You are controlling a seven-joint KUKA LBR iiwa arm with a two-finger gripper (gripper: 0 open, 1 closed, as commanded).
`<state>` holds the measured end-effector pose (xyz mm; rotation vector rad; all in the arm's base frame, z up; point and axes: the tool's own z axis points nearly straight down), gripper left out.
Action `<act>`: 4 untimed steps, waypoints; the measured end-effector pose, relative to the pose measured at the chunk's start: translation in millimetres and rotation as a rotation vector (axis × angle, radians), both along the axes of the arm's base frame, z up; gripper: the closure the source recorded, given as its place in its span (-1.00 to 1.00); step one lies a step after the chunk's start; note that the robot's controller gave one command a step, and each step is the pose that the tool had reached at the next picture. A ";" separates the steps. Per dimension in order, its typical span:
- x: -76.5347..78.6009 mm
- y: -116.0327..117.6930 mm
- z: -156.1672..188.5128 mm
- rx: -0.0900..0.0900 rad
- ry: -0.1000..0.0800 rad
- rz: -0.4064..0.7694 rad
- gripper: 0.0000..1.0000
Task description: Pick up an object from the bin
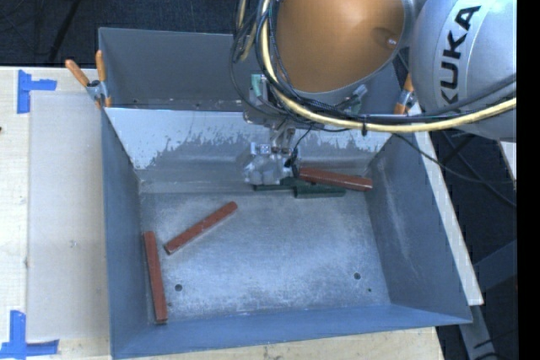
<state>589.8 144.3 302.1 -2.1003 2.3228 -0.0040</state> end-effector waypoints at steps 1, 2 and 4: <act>-0.7 -1.4 -5.2 -0.002 0.009 -0.005 -1.00; -34.8 21.9 -98.7 -0.003 0.015 -0.291 -1.00; -33.8 21.4 -97.0 -0.002 0.011 -0.294 -1.00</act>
Offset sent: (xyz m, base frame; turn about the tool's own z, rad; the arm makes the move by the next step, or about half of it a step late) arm 0.0000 0.0000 0.0000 0.0000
